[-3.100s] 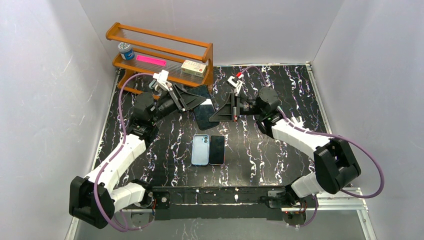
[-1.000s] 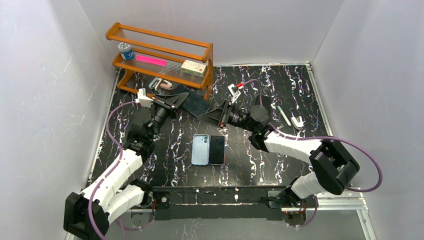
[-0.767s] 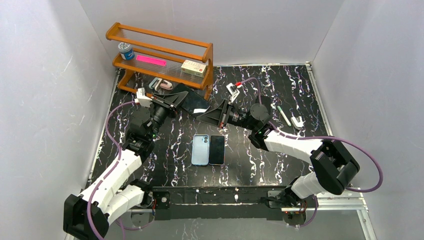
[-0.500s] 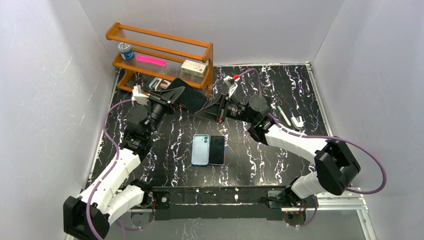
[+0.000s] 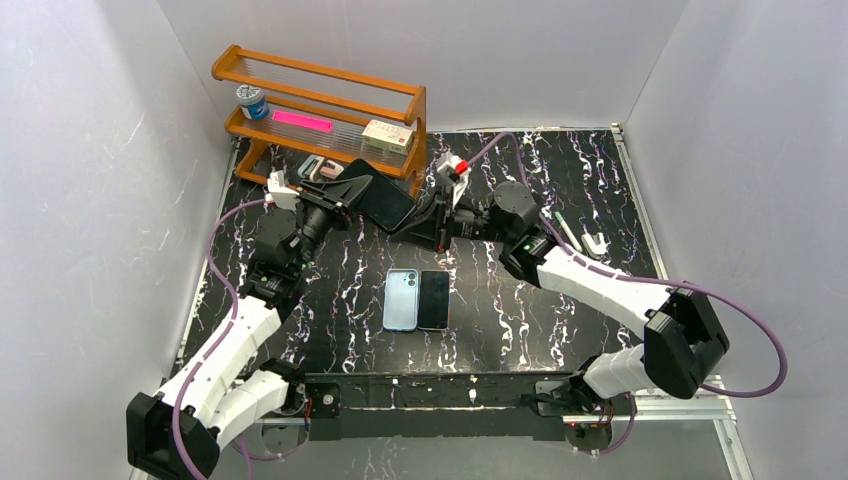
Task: Take the phone out of the phone case
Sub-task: Remove the phone case from the phone.
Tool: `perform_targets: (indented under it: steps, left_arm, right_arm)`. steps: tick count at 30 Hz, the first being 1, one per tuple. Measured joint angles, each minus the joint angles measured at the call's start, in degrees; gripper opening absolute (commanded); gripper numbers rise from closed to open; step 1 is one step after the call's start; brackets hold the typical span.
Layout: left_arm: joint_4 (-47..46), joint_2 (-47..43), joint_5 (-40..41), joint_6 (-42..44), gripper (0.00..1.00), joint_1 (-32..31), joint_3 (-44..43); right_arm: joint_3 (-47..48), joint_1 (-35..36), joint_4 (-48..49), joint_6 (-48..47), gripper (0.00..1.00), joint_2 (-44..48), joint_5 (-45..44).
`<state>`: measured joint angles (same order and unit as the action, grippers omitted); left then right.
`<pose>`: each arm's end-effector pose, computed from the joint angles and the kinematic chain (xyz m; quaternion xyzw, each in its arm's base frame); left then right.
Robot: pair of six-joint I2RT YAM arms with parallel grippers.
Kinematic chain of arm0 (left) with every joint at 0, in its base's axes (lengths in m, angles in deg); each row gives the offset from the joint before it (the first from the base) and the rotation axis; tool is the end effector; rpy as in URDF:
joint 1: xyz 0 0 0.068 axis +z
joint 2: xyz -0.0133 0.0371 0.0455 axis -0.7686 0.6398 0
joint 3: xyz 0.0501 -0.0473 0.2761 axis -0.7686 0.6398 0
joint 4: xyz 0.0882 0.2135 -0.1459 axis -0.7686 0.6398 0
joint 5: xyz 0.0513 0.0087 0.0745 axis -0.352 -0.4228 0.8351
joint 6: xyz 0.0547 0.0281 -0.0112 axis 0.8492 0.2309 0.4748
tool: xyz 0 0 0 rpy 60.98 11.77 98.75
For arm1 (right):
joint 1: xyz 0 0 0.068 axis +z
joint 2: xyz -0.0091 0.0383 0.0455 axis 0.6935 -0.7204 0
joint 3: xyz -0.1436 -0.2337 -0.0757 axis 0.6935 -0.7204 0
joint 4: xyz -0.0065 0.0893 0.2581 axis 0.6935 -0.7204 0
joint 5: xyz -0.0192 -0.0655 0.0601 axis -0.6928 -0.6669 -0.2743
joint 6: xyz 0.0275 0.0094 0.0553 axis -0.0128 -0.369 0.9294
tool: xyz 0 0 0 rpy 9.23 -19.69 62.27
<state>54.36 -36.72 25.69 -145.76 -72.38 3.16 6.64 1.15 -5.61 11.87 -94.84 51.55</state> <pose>0.2157 -0.0919 0.3590 -0.3111 0.5429 -0.6521 0.4281 0.2176 0.2583 0.3589 -0.3219 0.5588 0.6055 0.4664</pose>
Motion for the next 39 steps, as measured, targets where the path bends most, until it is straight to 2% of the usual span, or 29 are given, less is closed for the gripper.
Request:
perform_targets:
  steps: [4,8,12,17,20,23,31,36,39]
  left_arm:
    - [3.0,0.5,-0.3,0.7,0.00,-0.2,-0.1]
    - [3.9,0.9,-0.5,1.1,0.00,-0.2,-0.1]
    - [3.8,1.0,-1.0,2.9,0.00,-0.2,-0.1]
    - [6.1,2.4,-4.5,8.4,0.00,-0.2,-2.0]
    - [8.3,3.5,-7.1,13.0,0.00,-0.1,-3.8]
    - [10.1,4.6,-10.0,17.9,0.00,0.3,-5.5]
    - [10.7,8.9,-21.0,29.6,0.00,1.5,-9.9]
    - [11.1,11.5,-28.9,35.9,0.00,1.7,-12.7]
    - [11.1,13.1,-33.6,38.6,0.00,1.7,-14.4]
  right_arm:
    - [-0.5,0.4,-3.0,-10.4,0.01,-0.3,0.9]
    - [-0.7,0.4,-4.1,-15.3,0.01,-0.3,1.0]
    - [-2.0,0.5,-4.1,-16.9,0.19,0.0,-0.1]
    - [-5.9,0.3,-4.9,-18.3,0.53,2.7,-2.0]
    - [-8.0,-0.5,-7.0,-19.1,0.64,5.5,-3.4]
    - [-9.2,-1.2,-10.4,-20.0,0.71,9.2,-4.3]
    - [-9.9,-5.2,-20.2,-24.5,0.75,16.7,-3.5]
    - [-9.7,-8.8,-25.1,-27.9,0.74,17.3,0.8]
    - [-8.2,-9.9,-28.0,-29.8,0.70,15.7,4.4]
